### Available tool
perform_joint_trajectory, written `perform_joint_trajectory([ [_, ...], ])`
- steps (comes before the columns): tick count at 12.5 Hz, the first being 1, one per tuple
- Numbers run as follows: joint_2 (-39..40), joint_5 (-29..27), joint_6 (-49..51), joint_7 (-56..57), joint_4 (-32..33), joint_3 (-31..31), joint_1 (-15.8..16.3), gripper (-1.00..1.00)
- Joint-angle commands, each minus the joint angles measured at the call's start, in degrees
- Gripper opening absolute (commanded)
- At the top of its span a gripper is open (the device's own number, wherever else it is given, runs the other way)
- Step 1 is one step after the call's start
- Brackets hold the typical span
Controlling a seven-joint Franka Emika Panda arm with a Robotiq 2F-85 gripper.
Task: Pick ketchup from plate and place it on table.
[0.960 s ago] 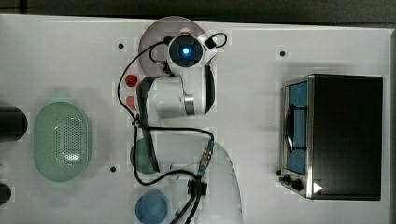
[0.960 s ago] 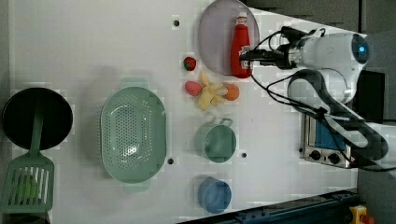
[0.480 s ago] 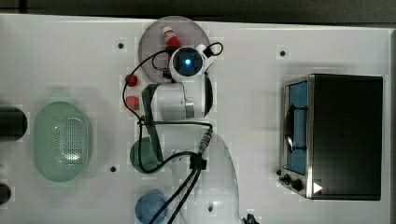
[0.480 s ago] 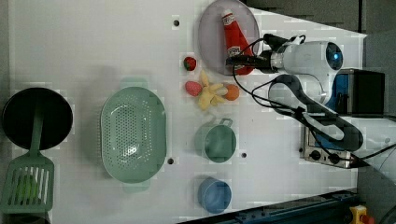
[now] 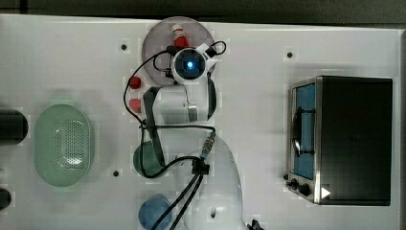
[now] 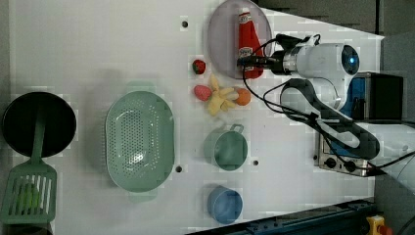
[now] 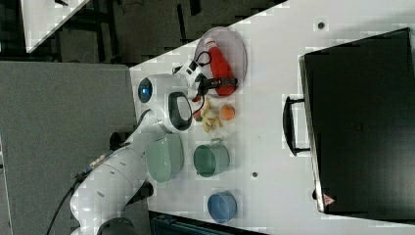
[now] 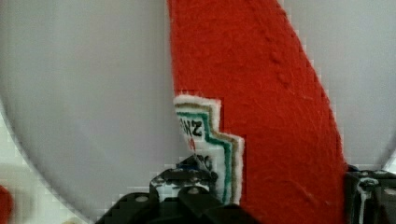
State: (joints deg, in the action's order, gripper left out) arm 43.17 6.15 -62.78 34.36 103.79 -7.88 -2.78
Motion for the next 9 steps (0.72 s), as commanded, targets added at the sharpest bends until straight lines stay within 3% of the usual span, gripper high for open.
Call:
perform_joint_trajectory([
  [1,-1.2,-0.1,0.0,1.4,-0.9,0.0,-0.1,0.30],
  [5,-7.8,-0.5,2.5,-0.6,-1.9,0.0,-0.4,0.30],
  [9,-19.7,-3.5,18.3,-1.2,-1.7,0.2,-1.0,0.30],
])
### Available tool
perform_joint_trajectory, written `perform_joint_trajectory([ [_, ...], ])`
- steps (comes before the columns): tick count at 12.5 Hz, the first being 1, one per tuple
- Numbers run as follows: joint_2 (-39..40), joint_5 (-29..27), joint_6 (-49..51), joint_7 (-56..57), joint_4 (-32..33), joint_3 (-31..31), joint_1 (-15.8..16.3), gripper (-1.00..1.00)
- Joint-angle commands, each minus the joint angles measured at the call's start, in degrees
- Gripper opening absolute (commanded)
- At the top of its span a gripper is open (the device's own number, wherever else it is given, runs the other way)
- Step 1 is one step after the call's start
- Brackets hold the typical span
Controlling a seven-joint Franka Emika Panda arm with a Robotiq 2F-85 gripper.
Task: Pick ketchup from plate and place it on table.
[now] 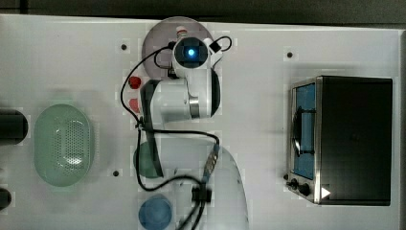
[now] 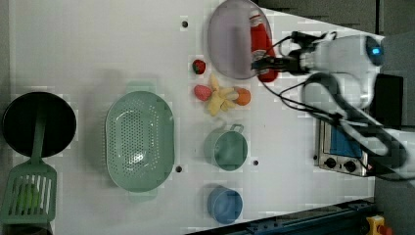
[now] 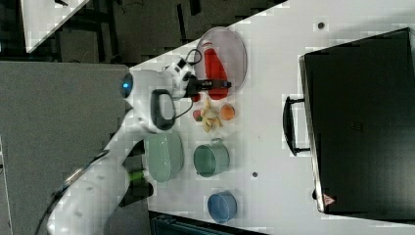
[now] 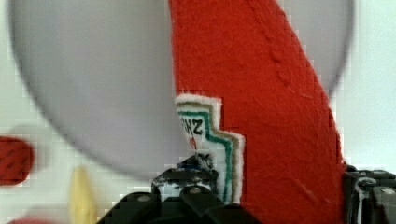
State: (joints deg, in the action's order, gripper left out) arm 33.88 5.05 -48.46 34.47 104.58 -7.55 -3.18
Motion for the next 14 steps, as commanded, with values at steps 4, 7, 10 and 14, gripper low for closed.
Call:
perform_joint_trajectory([
  [4,-22.6,-3.4,15.1,-2.2,3.1,0.5,-2.4,0.30],
  [7,-30.9,-5.0,15.1,-2.3,12.6,1.9,-3.5,0.30],
  [10,-37.2,-5.1,14.3,-4.8,23.1,3.8,-3.6,0.30],
  [14,-37.0,-5.1,6.9,-9.5,32.4,4.2,-3.5,0.30],
])
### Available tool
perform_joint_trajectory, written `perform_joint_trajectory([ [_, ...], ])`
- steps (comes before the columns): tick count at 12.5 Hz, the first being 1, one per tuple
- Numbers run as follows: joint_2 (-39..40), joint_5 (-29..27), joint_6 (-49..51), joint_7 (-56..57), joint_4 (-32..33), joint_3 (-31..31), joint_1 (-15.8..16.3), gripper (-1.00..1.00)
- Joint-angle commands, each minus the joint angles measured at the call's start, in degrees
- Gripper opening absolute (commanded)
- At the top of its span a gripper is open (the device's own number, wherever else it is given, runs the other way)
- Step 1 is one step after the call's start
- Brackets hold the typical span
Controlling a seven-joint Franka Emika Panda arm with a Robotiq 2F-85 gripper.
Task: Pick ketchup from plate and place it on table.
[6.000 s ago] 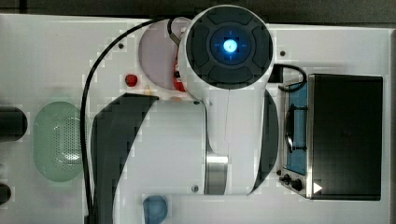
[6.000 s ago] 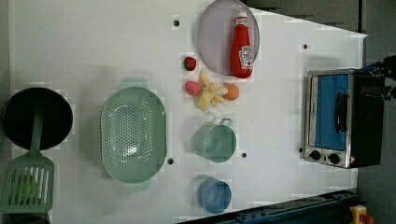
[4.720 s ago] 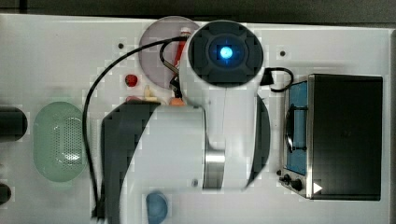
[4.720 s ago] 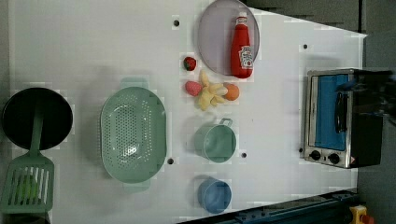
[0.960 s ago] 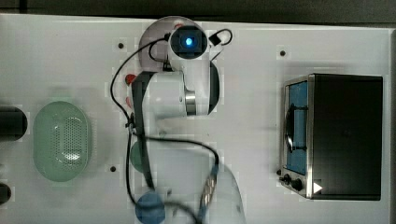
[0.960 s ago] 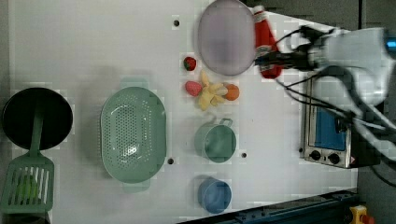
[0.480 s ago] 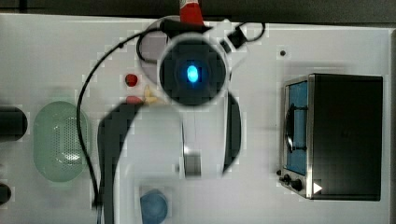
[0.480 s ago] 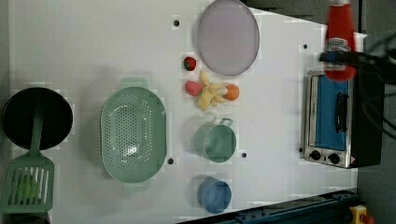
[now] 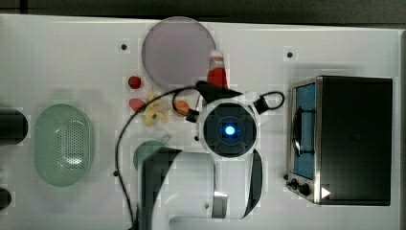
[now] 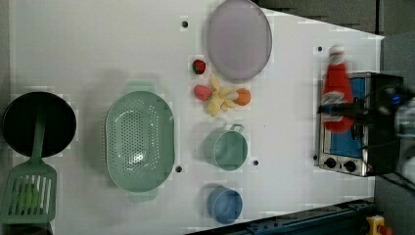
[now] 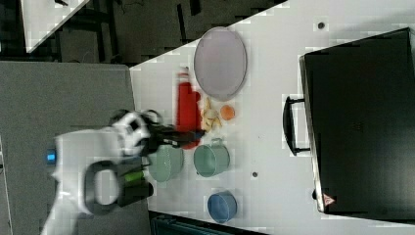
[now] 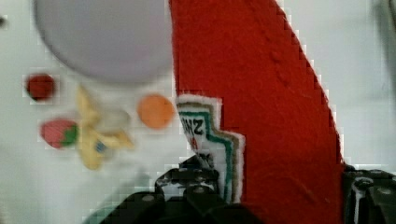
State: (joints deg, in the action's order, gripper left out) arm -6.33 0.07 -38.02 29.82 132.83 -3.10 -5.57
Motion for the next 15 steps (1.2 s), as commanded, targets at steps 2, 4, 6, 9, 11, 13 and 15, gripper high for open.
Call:
perform_joint_trajectory([
  [2,6.9,-0.1,-9.7,-5.8,6.3,-0.3,-1.1,0.30],
  [4,11.5,-0.1,-14.1,-5.8,6.4,-0.3,-1.1,0.30],
  [6,15.5,-0.1,-18.1,-5.8,6.3,-0.3,-1.1,0.30],
  [9,18.8,-0.1,-23.3,-5.8,6.9,-0.3,-1.1,0.56],
  [11,18.6,-0.1,-23.6,-5.8,6.9,-0.6,-1.0,1.00],
  [13,16.5,-0.1,-22.0,-5.8,6.1,-1.1,-1.0,1.00],
  [15,12.8,-0.3,-17.0,-10.2,3.8,-1.4,-1.0,1.00],
])
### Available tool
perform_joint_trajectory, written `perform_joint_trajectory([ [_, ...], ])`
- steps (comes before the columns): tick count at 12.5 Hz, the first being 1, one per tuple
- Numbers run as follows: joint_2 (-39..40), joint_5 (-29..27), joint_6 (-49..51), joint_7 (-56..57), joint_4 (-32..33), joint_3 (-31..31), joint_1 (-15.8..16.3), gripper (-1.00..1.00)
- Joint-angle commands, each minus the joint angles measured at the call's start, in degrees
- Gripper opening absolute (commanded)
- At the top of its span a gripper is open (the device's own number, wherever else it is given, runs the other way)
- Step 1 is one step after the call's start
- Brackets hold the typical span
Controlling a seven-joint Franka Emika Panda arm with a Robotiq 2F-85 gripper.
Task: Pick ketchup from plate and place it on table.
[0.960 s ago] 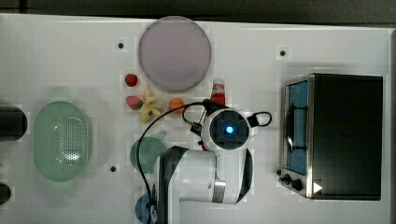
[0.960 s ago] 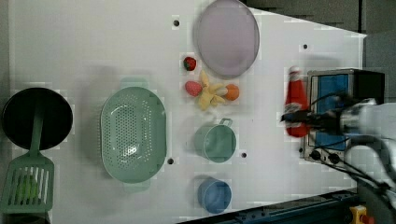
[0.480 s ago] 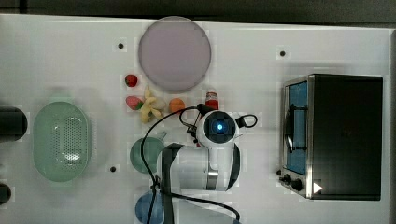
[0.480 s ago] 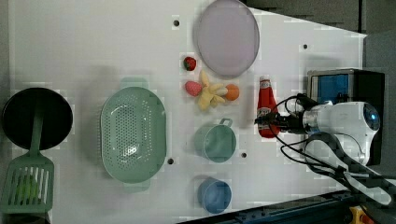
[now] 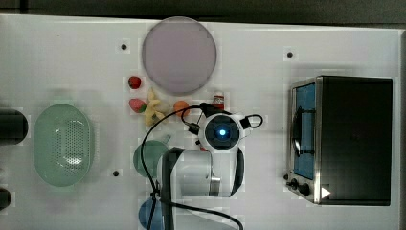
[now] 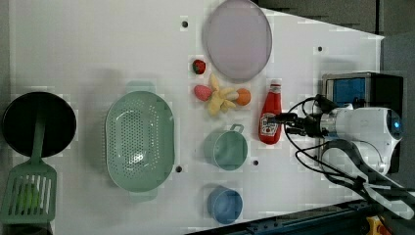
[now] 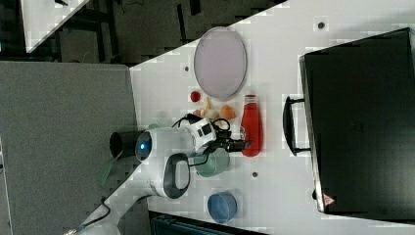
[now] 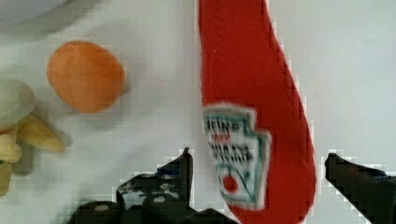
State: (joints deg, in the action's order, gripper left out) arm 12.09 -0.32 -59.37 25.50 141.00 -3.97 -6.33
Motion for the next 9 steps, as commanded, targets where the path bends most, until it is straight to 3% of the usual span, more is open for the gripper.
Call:
perform_joint_trajectory([
  [1,-8.0,0.0,9.0,-9.2,-6.3,-0.9,-0.2,1.00],
  [9,-22.3,0.0,44.3,-28.1,-27.7,-2.7,-0.1,1.00],
])
